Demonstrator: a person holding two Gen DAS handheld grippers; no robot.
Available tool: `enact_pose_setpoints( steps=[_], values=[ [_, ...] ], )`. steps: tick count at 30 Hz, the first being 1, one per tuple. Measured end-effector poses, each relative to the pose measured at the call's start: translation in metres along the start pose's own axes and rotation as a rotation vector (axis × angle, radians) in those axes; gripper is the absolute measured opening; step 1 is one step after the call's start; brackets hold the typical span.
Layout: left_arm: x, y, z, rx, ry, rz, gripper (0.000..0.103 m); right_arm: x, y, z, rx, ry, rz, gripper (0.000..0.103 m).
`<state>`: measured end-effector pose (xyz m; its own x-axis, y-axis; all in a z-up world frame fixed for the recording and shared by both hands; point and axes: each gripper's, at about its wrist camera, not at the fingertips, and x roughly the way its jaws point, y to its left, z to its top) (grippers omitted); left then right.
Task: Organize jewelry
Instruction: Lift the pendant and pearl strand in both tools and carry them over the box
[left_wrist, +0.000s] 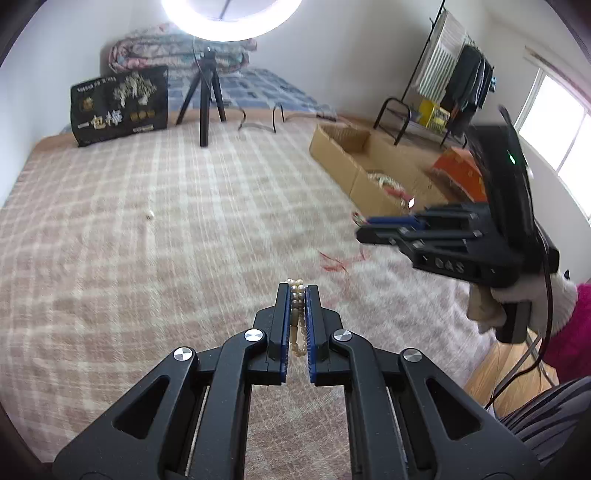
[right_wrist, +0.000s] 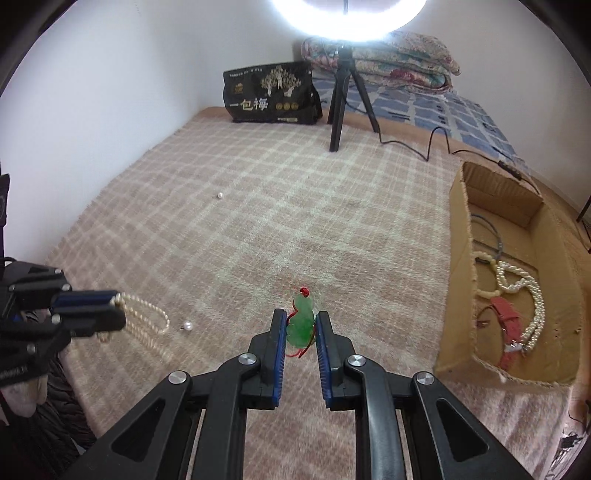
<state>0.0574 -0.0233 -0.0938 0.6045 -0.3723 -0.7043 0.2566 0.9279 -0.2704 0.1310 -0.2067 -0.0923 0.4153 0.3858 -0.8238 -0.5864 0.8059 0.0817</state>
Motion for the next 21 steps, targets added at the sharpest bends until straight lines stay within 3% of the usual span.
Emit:
enact_pose_setpoints(
  steps=[10,21],
  values=[
    [-0.016,-0.004,0.019,-0.004,-0.041,-0.022,0.005,-0.068,-0.002,-0.004,0.008,-0.088,-0.031,0.014],
    [-0.01,-0.024,0.052,0.048,-0.057,-0.051,0.005,-0.111,-0.032,-0.011,0.021,-0.092,-0.12,0.014]
  ],
)
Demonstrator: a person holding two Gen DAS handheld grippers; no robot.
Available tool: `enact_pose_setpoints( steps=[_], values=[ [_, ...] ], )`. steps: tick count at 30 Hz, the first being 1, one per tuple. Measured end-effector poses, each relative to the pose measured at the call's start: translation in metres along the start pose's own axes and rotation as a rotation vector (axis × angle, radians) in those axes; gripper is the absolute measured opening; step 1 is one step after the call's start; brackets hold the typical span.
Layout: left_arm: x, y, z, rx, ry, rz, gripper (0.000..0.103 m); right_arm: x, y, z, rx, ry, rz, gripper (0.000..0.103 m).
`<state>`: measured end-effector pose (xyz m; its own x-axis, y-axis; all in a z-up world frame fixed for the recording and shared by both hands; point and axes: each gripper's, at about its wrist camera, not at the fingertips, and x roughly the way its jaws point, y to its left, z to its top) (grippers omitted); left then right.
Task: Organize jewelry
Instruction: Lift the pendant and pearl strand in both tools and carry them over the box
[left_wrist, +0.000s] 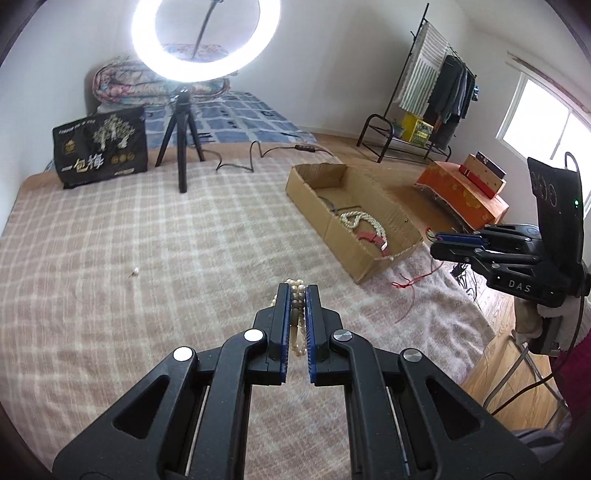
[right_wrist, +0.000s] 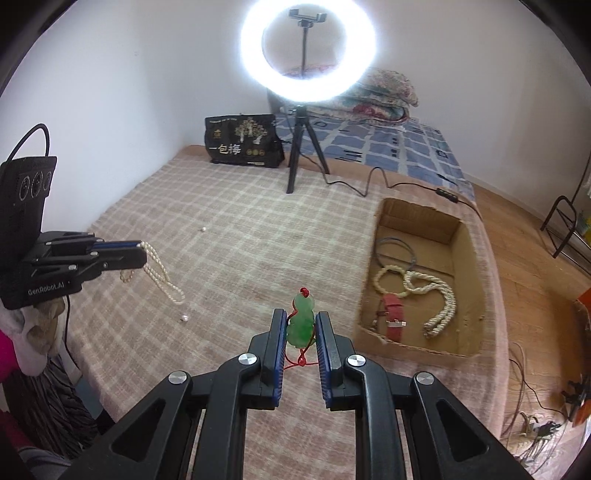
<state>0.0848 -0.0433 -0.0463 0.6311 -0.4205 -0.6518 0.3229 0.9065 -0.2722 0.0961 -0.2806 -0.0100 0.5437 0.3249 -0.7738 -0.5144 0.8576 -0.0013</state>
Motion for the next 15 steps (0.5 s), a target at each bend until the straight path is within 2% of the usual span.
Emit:
enact_pose_setpoints(
  steps=[8,15],
  values=[
    [0.027,-0.013,0.042,0.033,-0.01,-0.02,0.005,-0.015,-0.04,0.007,0.046,-0.031,-0.064,0.014],
    [0.056,-0.032,0.082,0.09,-0.029,-0.011,0.005,-0.009,-0.071,0.014,0.069,-0.023,-0.11,0.014]
  ],
)
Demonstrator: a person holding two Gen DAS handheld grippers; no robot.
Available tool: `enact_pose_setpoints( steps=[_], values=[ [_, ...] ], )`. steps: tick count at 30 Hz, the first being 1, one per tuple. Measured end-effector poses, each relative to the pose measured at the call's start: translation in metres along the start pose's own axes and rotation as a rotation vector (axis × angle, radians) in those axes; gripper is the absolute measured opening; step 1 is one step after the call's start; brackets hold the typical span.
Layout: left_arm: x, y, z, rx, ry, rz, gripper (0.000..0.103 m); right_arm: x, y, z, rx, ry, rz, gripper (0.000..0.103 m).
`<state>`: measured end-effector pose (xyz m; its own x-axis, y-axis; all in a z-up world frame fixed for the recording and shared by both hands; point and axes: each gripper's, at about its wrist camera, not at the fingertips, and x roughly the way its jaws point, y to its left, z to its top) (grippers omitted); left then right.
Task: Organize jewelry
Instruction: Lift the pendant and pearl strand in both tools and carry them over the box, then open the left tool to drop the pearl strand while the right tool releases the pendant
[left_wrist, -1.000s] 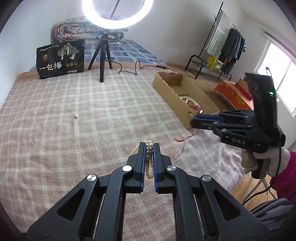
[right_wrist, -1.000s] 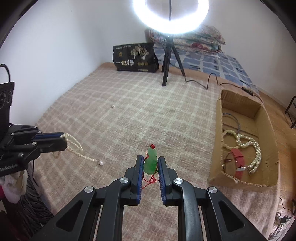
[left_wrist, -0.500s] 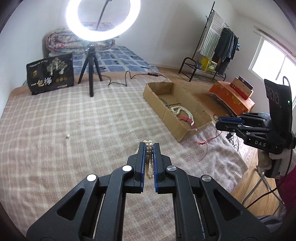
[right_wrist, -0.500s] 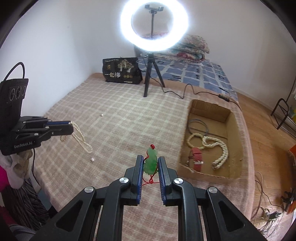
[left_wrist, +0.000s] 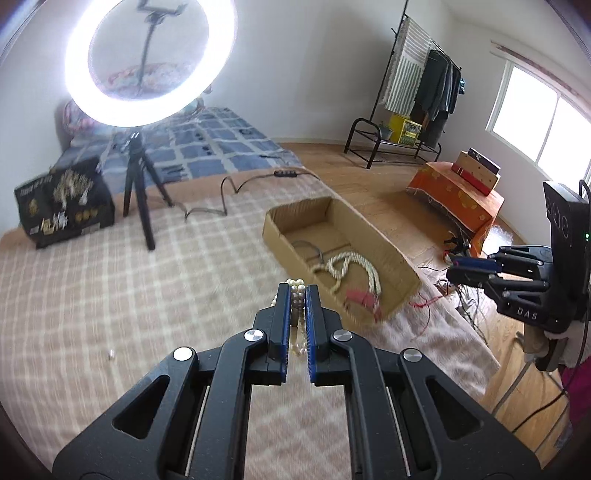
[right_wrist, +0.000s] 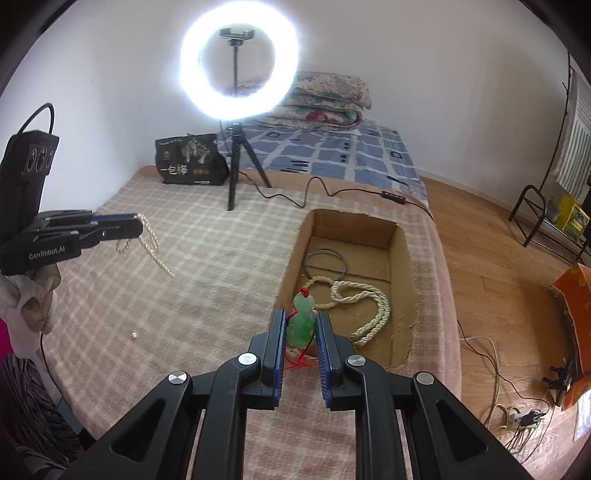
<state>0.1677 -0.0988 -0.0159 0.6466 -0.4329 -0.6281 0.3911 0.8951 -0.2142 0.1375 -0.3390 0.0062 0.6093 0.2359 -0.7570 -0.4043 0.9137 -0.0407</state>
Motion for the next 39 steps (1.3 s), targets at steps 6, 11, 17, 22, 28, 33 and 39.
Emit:
enact_pose_setpoints(
  steps=[6,11,17,22,28,33,39],
  values=[
    [0.021,-0.018,0.031,0.052,-0.03,0.002,0.005,0.013,-0.025,0.006,0.027,0.005,-0.032,0.014],
    [0.047,-0.032,0.053,0.08,-0.029,-0.003,0.005,0.024,-0.043,0.011,0.052,0.004,-0.049,0.014],
    [0.084,-0.042,0.07,0.092,-0.013,-0.008,0.005,0.041,-0.061,0.017,0.068,0.012,-0.052,0.014],
    [0.112,-0.048,0.077,0.102,0.001,-0.003,0.005,0.056,-0.072,0.017,0.076,0.021,-0.051,0.014],
    [0.141,-0.054,0.076,0.108,0.031,0.0,0.005,0.074,-0.08,0.015,0.088,0.039,-0.035,0.014],
    [0.154,-0.057,0.076,0.114,0.043,-0.006,0.005,0.086,-0.079,0.011,0.086,0.057,-0.017,0.014],
    [0.166,-0.056,0.08,0.099,0.063,-0.026,0.005,0.095,-0.08,0.006,0.09,0.073,-0.007,0.014]
  ],
)
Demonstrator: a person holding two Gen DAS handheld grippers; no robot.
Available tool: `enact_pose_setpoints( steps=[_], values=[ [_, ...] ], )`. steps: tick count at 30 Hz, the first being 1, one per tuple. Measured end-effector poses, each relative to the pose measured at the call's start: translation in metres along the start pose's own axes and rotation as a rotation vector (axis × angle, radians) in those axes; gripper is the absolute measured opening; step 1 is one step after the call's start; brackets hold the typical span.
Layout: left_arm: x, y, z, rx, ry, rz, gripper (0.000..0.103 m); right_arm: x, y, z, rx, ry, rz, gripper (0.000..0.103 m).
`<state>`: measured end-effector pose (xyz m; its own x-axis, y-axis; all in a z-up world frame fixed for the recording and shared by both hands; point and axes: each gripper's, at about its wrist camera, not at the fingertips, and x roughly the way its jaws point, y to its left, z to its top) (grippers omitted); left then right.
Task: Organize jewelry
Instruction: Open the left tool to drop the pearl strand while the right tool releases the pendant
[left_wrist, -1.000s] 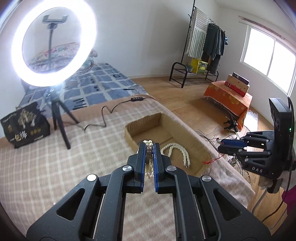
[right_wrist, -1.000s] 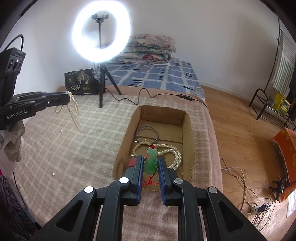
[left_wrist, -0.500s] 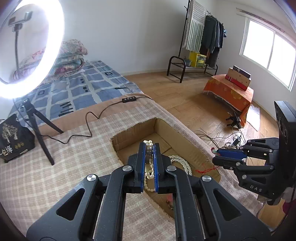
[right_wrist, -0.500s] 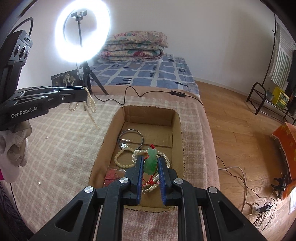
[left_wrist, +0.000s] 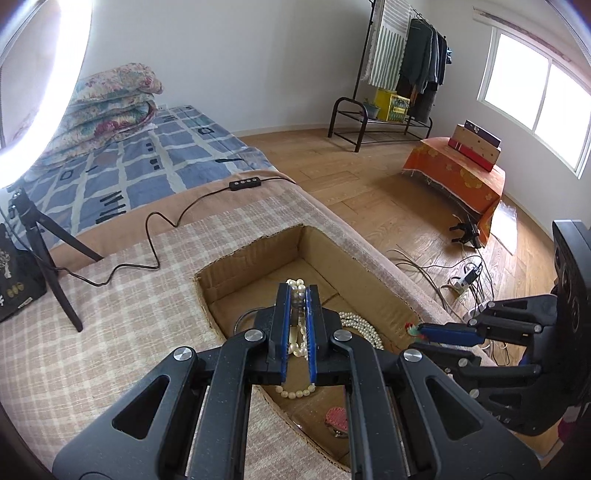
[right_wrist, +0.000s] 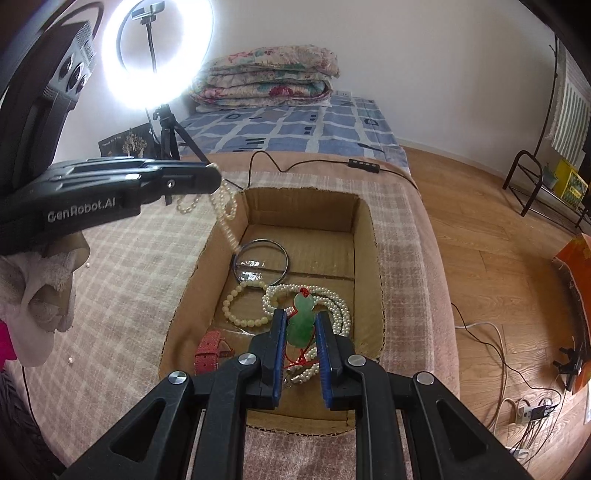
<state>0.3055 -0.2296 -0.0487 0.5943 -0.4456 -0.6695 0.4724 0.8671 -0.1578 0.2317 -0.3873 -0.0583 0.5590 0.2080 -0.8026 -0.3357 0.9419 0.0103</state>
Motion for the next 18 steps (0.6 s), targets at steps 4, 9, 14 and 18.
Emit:
enact_pose_setpoints(
  steps=[4,9,14,18],
  values=[
    [0.003,0.001,0.002,-0.004,0.003,-0.003,0.005,0.004,0.0,-0.002,-0.001,0.006,0.005,0.014],
    [0.007,0.001,0.006,-0.003,0.002,-0.005,0.005,0.006,0.0,-0.002,-0.002,0.004,0.013,0.016],
    [0.004,0.001,0.007,-0.002,-0.007,0.013,0.033,0.003,0.005,-0.002,-0.014,-0.006,-0.015,0.05],
    [-0.006,0.001,0.007,0.015,-0.035,0.039,0.044,-0.002,0.012,-0.003,-0.018,-0.026,-0.045,0.077]
  ],
)
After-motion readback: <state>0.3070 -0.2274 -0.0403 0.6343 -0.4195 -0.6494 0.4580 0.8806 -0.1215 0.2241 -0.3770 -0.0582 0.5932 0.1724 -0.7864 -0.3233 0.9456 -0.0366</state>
